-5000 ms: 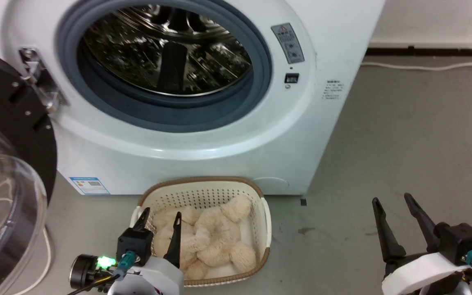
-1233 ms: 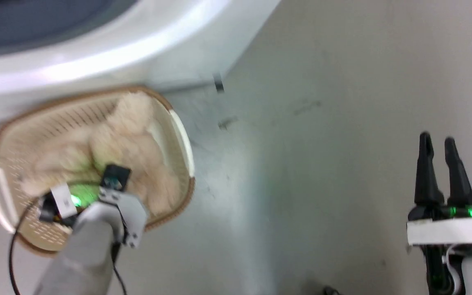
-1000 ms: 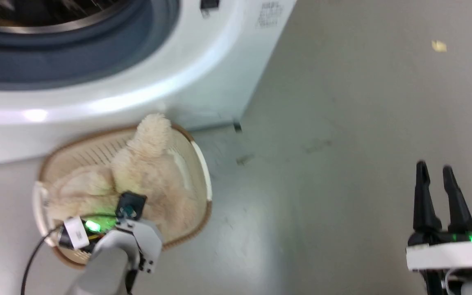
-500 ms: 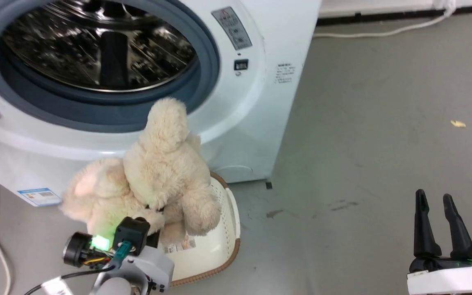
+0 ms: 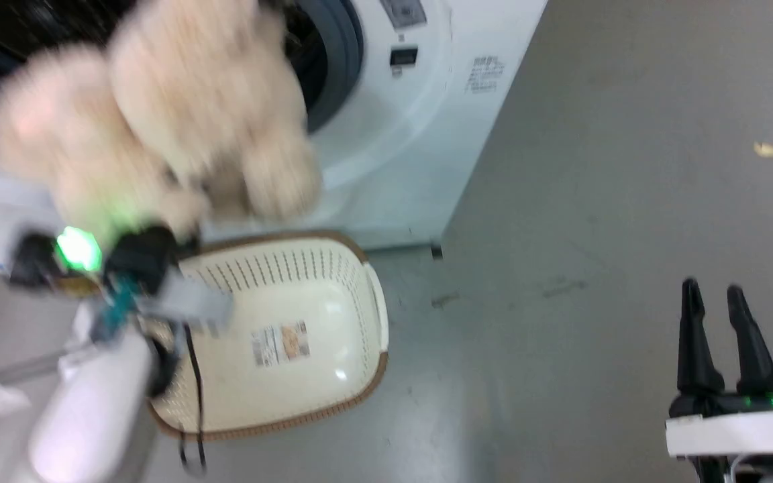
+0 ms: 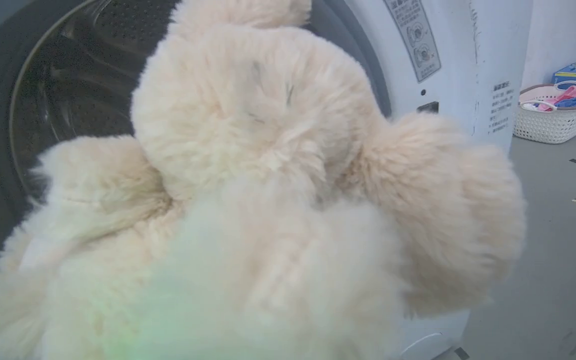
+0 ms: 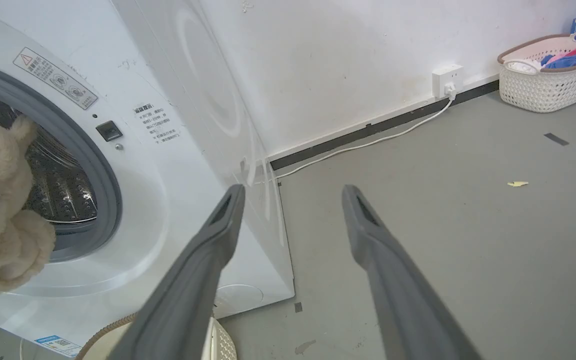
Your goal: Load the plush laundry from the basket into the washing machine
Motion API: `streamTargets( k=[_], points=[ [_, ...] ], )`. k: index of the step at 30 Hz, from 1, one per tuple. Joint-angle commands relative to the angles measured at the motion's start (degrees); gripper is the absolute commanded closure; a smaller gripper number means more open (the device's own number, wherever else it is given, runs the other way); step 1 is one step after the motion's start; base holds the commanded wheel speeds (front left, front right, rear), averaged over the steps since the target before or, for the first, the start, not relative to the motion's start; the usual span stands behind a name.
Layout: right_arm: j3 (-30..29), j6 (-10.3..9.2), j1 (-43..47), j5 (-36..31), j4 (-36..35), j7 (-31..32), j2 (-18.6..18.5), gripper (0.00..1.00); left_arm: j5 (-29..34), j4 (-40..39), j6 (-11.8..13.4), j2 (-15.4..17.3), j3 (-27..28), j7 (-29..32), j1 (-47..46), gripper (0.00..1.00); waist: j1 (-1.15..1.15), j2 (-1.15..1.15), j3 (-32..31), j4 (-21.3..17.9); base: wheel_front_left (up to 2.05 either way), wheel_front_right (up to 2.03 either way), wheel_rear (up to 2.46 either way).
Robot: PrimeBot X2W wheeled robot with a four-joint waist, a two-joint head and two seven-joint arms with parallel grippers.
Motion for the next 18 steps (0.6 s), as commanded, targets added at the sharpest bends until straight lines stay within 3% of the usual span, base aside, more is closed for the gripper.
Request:
streamTargets(
  k=[1,9,18],
  points=[
    [0.2,0.05,-1.1,0.4,-0.2,-0.2,0.0,0.00,0.1,-0.8,-0.2,0.3,0.5,0.2,-2.4,1.00,-0.01,0.00,3.9,-1.2,0.00,0.00,0.00],
    [-0.1,0.05,-8.0,2.4,-0.3,-0.2,0.0,0.00,2.4,4.3,-5.0,5.2,0.6,10.5,-22.9,1.00,-0.01,0.00,14.6,-4.8,0.00,0.00,0.00],
    [1.4,0.05,-13.4,6.0,0.9,-0.2,0.0,0.00,7.3,18.7,-9.8,9.3,-2.4,18.5,-47.1,1.00,-0.01,0.00,22.8,-8.7,0.00,0.00,0.00]
  ],
)
